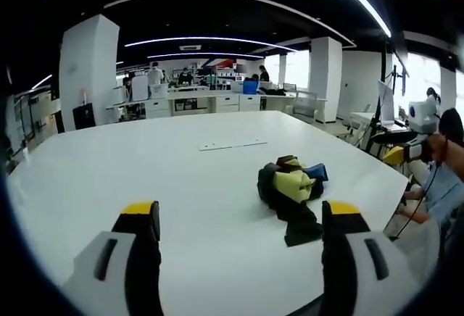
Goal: Fold the garment on the visible template until the final outline fits inside the template.
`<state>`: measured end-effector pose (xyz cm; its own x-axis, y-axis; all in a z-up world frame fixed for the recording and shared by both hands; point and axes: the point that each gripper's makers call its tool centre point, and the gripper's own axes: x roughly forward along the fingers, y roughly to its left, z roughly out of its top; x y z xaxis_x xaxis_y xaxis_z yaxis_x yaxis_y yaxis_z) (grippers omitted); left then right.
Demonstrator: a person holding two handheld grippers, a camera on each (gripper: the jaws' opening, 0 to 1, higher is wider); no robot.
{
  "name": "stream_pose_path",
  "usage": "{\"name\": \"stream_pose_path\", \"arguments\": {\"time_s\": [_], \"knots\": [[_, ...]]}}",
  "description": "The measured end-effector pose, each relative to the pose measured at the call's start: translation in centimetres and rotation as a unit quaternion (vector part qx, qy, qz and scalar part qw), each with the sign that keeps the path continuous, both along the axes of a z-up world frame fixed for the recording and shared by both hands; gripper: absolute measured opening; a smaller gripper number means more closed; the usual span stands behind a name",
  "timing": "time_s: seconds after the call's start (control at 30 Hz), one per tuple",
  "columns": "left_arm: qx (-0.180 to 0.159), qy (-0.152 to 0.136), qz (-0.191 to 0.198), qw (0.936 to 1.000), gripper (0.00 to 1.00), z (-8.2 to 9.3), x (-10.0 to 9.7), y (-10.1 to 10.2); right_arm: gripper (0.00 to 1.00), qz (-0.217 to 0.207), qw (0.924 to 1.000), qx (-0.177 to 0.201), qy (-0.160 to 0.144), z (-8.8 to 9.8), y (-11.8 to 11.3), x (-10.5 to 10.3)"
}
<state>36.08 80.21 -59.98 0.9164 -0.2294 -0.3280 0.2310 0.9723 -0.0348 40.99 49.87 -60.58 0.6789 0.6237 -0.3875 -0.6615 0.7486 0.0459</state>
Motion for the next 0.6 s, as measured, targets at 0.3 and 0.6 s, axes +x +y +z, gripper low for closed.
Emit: {"name": "stream_pose_path", "arguments": {"time_s": [0.3, 0.6], "knots": [[-0.004, 0.002, -0.015, 0.9999, 0.87, 0.0, 0.6, -0.5, 0.86, -0.002, 0.9999, 0.002, 0.014, -0.5, 0.0, 0.1], [-0.012, -0.014, -0.014, 0.9997, 0.86, 1.8, 1.6, 0.1, 0.85, -0.001, 0.9997, 0.010, 0.023, -0.7, 0.2, 0.2]]}}
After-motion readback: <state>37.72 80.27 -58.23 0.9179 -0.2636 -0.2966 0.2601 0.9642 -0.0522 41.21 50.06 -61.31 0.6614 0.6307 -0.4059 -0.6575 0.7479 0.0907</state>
